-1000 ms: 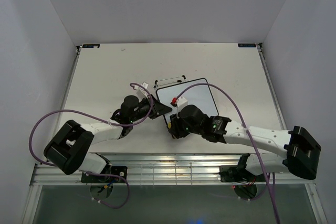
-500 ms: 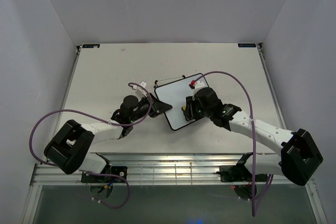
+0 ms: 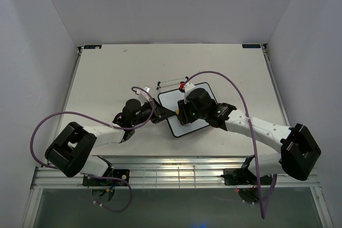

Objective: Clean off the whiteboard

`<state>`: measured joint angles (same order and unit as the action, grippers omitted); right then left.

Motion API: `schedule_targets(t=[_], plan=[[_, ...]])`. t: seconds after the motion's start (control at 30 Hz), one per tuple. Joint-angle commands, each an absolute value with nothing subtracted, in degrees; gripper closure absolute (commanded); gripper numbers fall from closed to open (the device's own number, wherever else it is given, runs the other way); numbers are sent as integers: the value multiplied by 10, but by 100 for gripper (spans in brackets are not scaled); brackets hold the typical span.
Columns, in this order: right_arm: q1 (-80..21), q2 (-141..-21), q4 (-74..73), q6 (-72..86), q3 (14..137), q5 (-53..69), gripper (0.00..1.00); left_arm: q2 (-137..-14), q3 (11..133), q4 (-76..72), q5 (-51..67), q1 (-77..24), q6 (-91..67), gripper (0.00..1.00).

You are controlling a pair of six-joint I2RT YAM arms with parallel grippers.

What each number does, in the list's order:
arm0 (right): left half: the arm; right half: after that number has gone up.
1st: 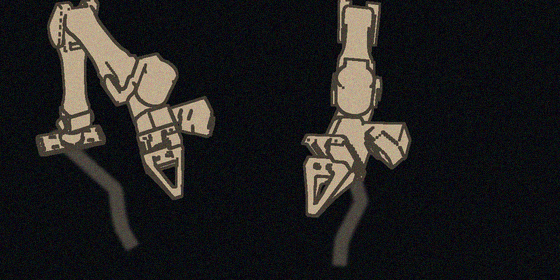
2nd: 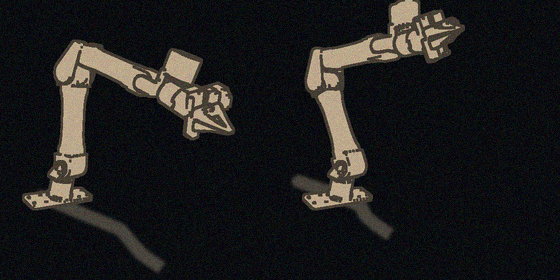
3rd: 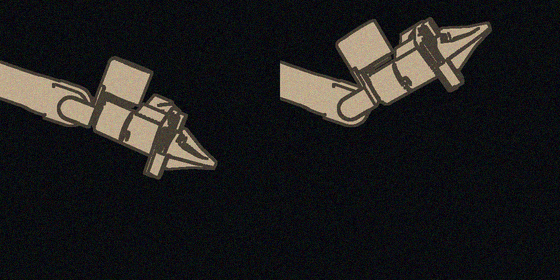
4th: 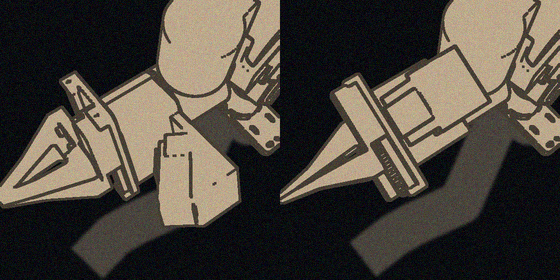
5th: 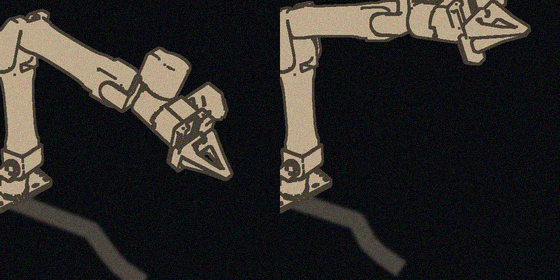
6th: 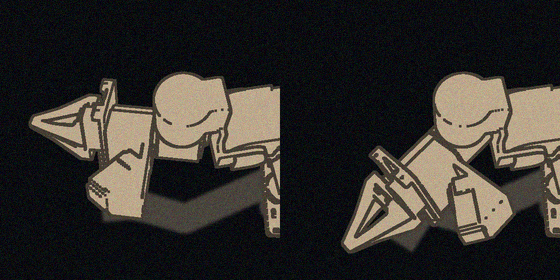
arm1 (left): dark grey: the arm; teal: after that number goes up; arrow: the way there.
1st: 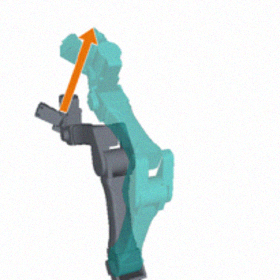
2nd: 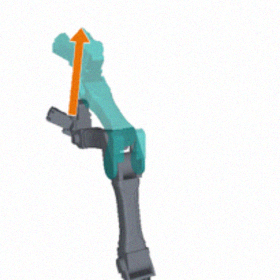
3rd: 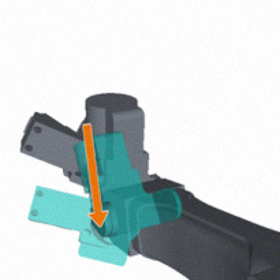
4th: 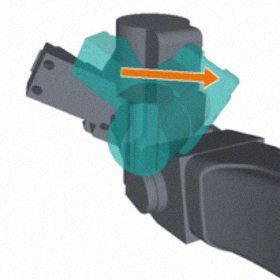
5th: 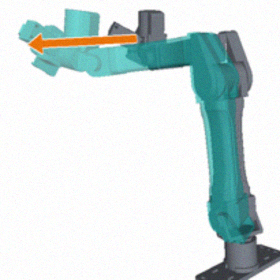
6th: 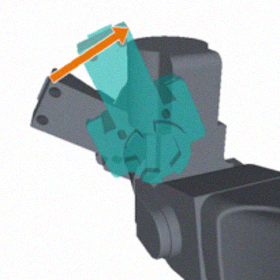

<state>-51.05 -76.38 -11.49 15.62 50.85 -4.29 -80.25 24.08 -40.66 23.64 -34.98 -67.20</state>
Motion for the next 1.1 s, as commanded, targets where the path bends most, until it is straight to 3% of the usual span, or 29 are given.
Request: schedule_targets(t=[0.0, 0.13, 0.33, 0.73, 0.93, 1.07], plan=[[-485, -785, -118, 149, 476, -33, 92, -759, 287, -605, 346, -370, -740, 100], [-386, -774, -123, 130, 445, -30, 92, -764, 285, -622, 374, -370, -741, 100], [-326, -794, -152, 98, 474, -48, 92, -779, 270, -677, 409, -372, -767, 100], [-400, -721, -138, 160, 465, 212, 92, -782, 281, -589, 405, -372, -706, 100], [-460, -722, -123, 209, 440, 185, 92, -764, 277, -513, 396, -373, -626, 100], [-471, -720, -102, 252, 413, 90, 92, -751, 270, -490, 382, -373, -607, 100]])
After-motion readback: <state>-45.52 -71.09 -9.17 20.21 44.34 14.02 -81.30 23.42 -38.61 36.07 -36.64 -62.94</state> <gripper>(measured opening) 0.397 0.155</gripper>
